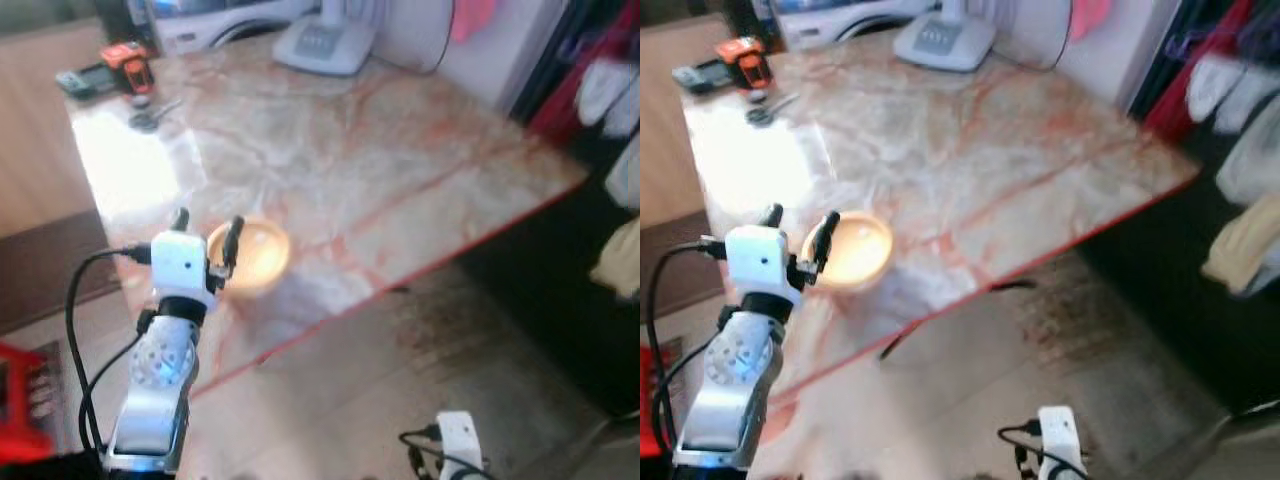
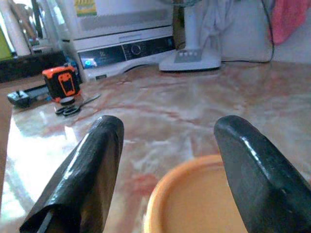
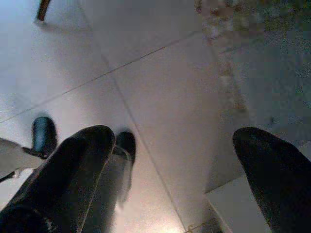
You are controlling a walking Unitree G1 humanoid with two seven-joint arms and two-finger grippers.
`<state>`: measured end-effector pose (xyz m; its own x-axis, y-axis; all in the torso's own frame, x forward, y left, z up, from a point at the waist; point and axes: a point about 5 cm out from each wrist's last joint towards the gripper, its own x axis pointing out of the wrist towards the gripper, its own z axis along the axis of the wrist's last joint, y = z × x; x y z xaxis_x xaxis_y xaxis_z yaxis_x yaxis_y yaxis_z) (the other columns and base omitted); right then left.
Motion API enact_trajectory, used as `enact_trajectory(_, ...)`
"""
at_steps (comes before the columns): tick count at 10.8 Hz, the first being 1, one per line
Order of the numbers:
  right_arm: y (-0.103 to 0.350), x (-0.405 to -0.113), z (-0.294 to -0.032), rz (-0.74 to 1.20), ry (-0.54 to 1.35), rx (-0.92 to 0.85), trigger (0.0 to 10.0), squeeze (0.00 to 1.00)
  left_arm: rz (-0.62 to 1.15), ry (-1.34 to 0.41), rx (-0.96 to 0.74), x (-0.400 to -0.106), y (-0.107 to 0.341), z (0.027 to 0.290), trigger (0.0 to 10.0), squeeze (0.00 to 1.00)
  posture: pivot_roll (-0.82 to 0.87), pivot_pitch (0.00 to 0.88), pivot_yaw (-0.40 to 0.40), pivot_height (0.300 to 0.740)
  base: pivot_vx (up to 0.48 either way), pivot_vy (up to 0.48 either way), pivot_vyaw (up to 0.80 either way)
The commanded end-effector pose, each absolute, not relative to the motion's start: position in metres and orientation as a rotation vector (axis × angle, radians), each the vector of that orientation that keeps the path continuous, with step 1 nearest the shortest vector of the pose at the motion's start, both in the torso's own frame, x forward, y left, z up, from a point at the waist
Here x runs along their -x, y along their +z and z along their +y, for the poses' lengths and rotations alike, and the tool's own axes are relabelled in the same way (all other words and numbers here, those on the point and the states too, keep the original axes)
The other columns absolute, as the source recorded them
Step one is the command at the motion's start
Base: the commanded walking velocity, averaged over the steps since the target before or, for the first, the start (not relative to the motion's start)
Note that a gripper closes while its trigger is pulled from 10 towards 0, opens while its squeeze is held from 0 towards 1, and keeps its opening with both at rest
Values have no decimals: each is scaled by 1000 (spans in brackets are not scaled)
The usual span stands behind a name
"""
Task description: Restocking fridge
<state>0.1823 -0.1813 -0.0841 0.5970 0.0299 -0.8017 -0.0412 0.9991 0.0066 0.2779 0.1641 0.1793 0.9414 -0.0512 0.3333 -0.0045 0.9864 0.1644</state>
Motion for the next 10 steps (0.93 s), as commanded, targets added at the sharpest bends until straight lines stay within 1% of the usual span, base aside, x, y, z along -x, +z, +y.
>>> enact_trajectory(1,-87,-178,-175,955,53,-3,10000,0,-365,-11,-150,-276,185,167,10000,0,-102,196,-48,740,0,0,0)
enact_trajectory(3,-87,-177,-176,950,29,-17,10000,0,-344,-68,-44,-272,183,156,10000,0,-102,198,-49,740,0,0,0)
enact_trajectory(4,-87,-177,-176,950,27,-15,10000,0,-341,-113,-36,-267,181,151,10000,0,-100,200,-51,740,0,0,0)
enact_trajectory(6,-87,-177,-177,948,19,-13,10000,0,-362,-110,-41,-262,186,154,10000,0,-98,202,-54,740,0,0,0)
enact_trajectory(8,-87,-177,-178,946,2,-19,10000,0,-341,-108,54,-261,194,155,10000,0,-92,202,-55,740,0,0,0)
enact_trajectory(9,-87,-177,-178,945,-3,-22,10000,0,-307,-152,88,-262,192,152,10000,0,-87,201,-54,740,0,0,0)
enact_trajectory(10,-87,-177,-178,946,-5,-23,10000,0,-260,-274,38,-258,184,143,10000,0,-92,201,-53,740,0,0,0)
